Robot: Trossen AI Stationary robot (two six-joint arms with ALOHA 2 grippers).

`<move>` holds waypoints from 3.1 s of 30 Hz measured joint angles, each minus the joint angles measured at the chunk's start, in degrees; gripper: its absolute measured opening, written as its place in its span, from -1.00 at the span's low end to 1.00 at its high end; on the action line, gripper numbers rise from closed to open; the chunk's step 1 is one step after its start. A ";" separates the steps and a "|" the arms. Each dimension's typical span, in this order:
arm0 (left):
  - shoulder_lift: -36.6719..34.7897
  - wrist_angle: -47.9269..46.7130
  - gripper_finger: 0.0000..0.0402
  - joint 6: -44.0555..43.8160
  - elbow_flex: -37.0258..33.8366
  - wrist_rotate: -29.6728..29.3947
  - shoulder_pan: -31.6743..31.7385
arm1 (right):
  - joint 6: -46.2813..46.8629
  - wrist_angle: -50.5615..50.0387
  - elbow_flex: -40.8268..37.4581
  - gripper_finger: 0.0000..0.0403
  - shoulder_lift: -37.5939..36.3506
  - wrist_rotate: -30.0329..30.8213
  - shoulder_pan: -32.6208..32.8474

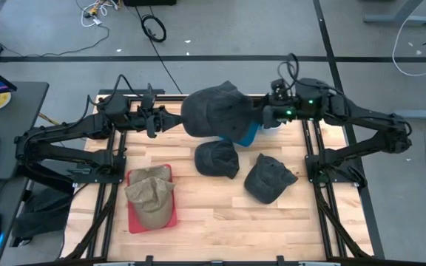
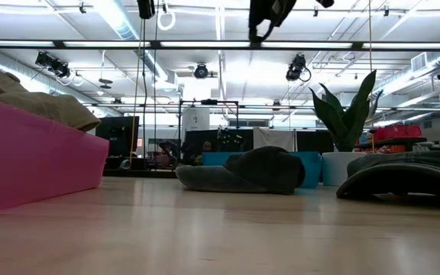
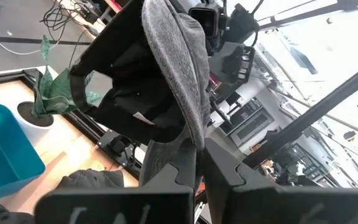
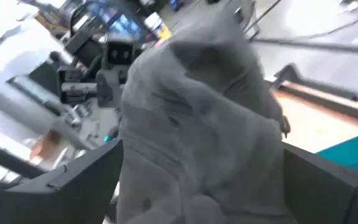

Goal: Pick & Place hat
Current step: Put the middle black cap into the blue bin

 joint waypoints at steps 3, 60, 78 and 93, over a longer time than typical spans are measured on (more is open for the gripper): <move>0.00 0.02 -0.95 0.04 0.00 -0.02 0.00 | 0.88 0.66 0.00 0.98 1.82 -4.40 -0.76; -0.02 -12.09 0.12 17.82 0.00 -23.15 0.00 | 12.38 20.83 0.09 -0.86 11.44 -11.33 -9.04; -0.04 -12.39 0.10 18.69 0.00 -23.02 0.00 | 19.77 9.70 0.04 -0.86 22.27 0.35 -14.49; -0.04 -12.33 0.10 20.96 0.00 -22.99 0.00 | 17.19 6.63 0.02 -0.86 29.90 2.89 -17.09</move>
